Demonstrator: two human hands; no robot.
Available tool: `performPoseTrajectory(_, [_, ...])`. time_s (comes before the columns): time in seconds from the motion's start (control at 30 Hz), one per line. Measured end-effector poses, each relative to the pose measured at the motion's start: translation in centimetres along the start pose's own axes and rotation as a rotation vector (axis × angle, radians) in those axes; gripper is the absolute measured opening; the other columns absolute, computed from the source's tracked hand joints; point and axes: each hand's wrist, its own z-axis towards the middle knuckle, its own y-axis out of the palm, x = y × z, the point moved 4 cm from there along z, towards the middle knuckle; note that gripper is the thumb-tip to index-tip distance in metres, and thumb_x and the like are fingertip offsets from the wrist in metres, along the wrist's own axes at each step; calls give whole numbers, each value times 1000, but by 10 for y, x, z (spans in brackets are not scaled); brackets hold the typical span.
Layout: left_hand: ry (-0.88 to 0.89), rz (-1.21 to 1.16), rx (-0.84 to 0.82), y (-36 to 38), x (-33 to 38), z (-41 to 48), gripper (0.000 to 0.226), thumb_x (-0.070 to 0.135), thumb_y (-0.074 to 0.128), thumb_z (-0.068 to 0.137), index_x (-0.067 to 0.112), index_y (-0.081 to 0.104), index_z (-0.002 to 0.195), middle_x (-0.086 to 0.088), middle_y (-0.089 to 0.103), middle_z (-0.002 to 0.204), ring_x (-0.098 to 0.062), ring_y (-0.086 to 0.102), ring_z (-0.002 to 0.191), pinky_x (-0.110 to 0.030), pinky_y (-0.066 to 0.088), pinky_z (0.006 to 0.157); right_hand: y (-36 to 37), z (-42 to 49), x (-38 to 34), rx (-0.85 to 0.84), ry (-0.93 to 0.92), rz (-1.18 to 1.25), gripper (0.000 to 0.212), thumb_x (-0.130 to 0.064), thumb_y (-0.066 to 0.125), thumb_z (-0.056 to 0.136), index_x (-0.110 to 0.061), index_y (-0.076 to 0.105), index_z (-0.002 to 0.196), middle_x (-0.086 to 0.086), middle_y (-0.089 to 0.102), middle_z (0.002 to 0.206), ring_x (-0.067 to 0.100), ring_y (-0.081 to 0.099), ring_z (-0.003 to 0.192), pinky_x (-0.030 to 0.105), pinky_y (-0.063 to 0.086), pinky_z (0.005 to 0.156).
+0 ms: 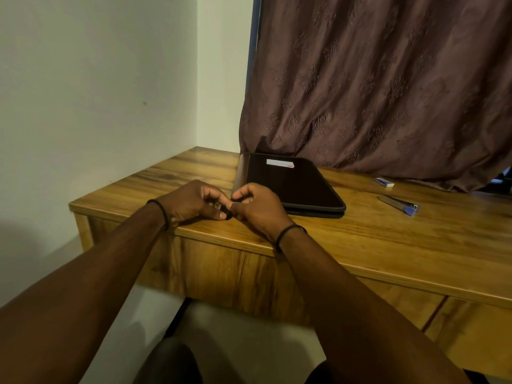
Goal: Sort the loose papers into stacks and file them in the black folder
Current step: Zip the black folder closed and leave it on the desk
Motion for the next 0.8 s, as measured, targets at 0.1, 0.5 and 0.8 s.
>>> performPoseTrajectory(0.1, [2, -23, 26, 1, 1, 0, 24, -8, 73, 77, 5, 75, 97, -4, 74, 86, -3, 64, 77, -13, 48, 71, 2, 3, 1, 39, -8, -31, 16, -15, 77, 74, -18, 67, 86, 4, 70, 83, 25, 69, 80, 46, 59, 77])
performPoseTrajectory(0.5, [60, 399, 286, 13, 9, 9, 10, 20, 76, 81, 22, 72, 72, 0, 68, 72, -17, 61, 70, -35, 48, 68, -4, 6, 4, 138, -172, -290, 19, -8, 65, 87, -27, 65, 91, -6, 66, 80, 12, 63, 79, 39, 57, 76])
performPoseTrajectory(0.8, [29, 463, 420, 5, 11, 5, 9, 22, 70, 86, 19, 78, 82, -1, 71, 76, -15, 62, 70, -28, 46, 63, -32, -2, 9, 267, -275, -599, 19, -9, 59, 89, -27, 55, 89, -4, 61, 80, 17, 60, 76, 42, 56, 68])
